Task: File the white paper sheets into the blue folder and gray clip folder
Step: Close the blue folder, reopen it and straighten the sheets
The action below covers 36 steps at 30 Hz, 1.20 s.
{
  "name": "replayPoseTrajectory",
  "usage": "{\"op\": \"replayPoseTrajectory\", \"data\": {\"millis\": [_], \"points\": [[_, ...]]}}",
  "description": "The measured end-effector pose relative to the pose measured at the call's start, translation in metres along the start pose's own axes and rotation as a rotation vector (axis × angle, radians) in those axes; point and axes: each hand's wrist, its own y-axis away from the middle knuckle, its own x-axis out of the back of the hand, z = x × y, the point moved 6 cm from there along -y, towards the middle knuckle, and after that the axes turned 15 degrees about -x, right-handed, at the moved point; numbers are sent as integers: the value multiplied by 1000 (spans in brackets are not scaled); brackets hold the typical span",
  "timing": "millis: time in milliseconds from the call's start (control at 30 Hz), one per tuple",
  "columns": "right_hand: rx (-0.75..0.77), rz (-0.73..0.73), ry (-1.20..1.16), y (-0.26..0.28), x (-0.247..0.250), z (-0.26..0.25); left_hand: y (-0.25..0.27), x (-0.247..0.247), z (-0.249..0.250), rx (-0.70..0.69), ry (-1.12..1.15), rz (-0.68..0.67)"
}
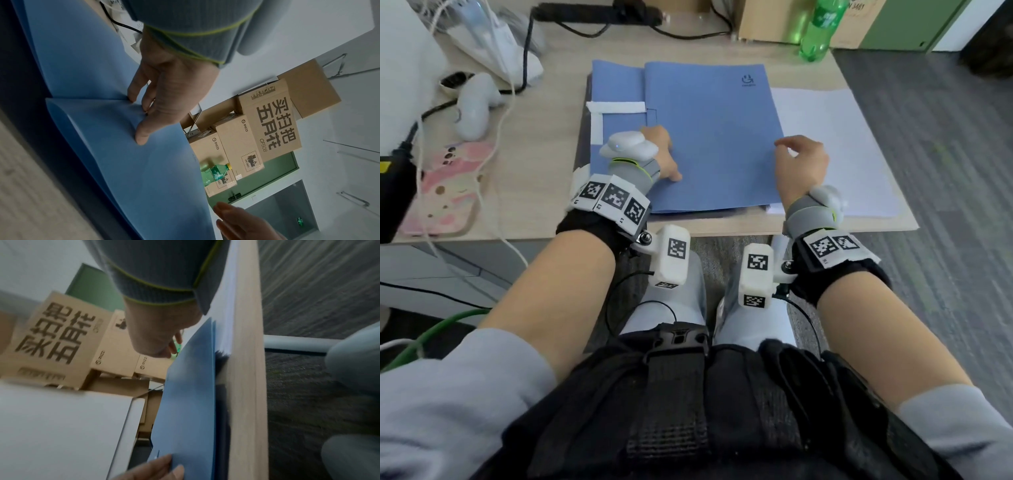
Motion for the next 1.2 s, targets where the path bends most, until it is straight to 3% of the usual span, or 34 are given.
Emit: {"op": "replayPoseTrajectory", "data": {"millis": [133,267,333,467,567,700,833,967,1033,1133,1200], "points": [[-21,-115,262,-8,-25,-7,-2,5,-6,-9,67,31],[-26,-86,481,-17,-41,-15,-6,13,-14,-29,105,67],[30,-107,623,-18,-56,-25,-10,15,-21,-30,146,83],[208,-310,742,-12,-100,-48,-15,21,-32,-32,207,114],[255,-369,784,-13,-127,-56,-21,24,-39,-47,226,109],[245,-288,741,-28,-125,-58,-27,28,-41,-92,240,98],[72,-134,663,-49,-115,-54,-36,31,-44,-115,204,78],[-133,-144,597,-63,-111,-40,-42,33,-45,-118,230,118],[-155,-168,596,-65,-112,-39,-43,37,-46,-141,288,203],[-146,-165,589,-64,-114,-41,-46,56,-62,-87,274,455],[-136,-152,591,-65,-113,-41,-53,59,-76,-10,141,459]]}}
